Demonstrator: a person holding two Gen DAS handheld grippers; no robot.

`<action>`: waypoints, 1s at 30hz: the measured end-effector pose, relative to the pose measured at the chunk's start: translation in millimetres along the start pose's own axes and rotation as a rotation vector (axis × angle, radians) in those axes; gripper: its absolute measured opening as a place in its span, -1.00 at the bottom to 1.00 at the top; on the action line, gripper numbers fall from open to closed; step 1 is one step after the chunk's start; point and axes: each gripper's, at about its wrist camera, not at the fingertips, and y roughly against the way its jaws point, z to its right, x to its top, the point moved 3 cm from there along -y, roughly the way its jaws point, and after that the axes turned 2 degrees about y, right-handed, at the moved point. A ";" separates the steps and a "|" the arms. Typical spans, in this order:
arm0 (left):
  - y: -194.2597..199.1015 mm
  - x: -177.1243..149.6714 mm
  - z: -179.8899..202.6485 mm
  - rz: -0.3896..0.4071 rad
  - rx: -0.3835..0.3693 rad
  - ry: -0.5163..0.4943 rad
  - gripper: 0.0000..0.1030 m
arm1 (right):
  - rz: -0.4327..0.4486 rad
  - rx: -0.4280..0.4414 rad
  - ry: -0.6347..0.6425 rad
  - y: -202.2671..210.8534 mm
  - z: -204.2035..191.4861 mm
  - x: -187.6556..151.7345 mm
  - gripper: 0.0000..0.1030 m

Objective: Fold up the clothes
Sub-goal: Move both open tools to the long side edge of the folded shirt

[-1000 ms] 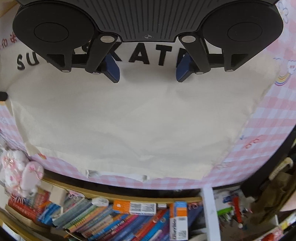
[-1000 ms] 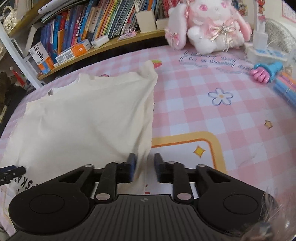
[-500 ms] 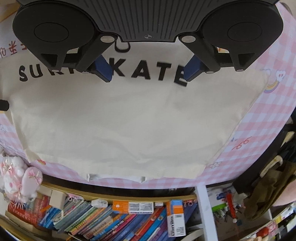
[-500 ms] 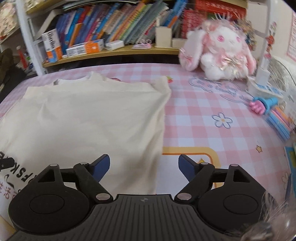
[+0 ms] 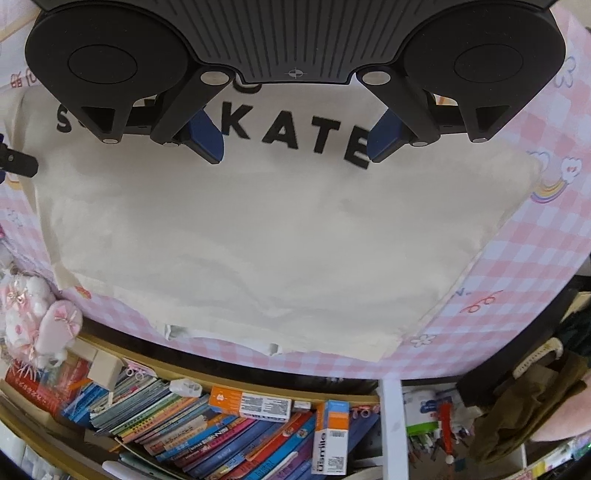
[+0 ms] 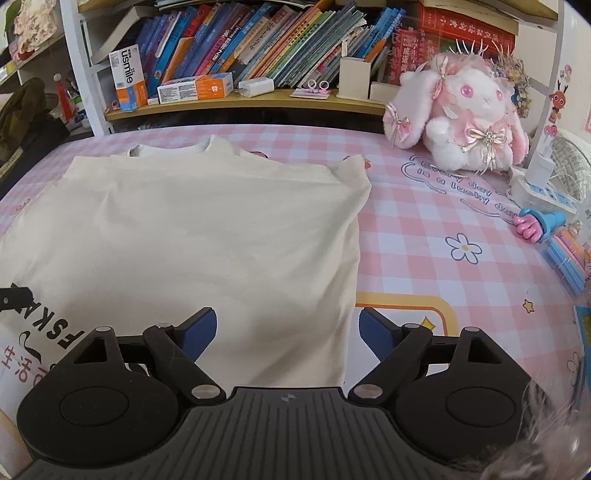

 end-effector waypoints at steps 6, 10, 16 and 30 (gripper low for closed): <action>-6.8 9.5 -2.4 0.001 -0.100 -0.065 0.69 | -0.001 -0.064 -0.021 4.8 -14.1 -0.6 0.63; -10.0 17.8 -17.7 -0.032 -0.178 -0.094 0.69 | 0.013 -0.125 -0.063 10.1 -32.8 0.7 0.63; -5.8 36.8 -59.6 -0.033 -0.247 -0.135 0.69 | 0.014 -0.163 -0.086 17.8 -92.6 3.0 0.66; -9.8 60.6 -157.6 -0.036 -0.321 -0.095 0.69 | -0.003 -0.218 0.021 11.8 -225.7 5.8 0.67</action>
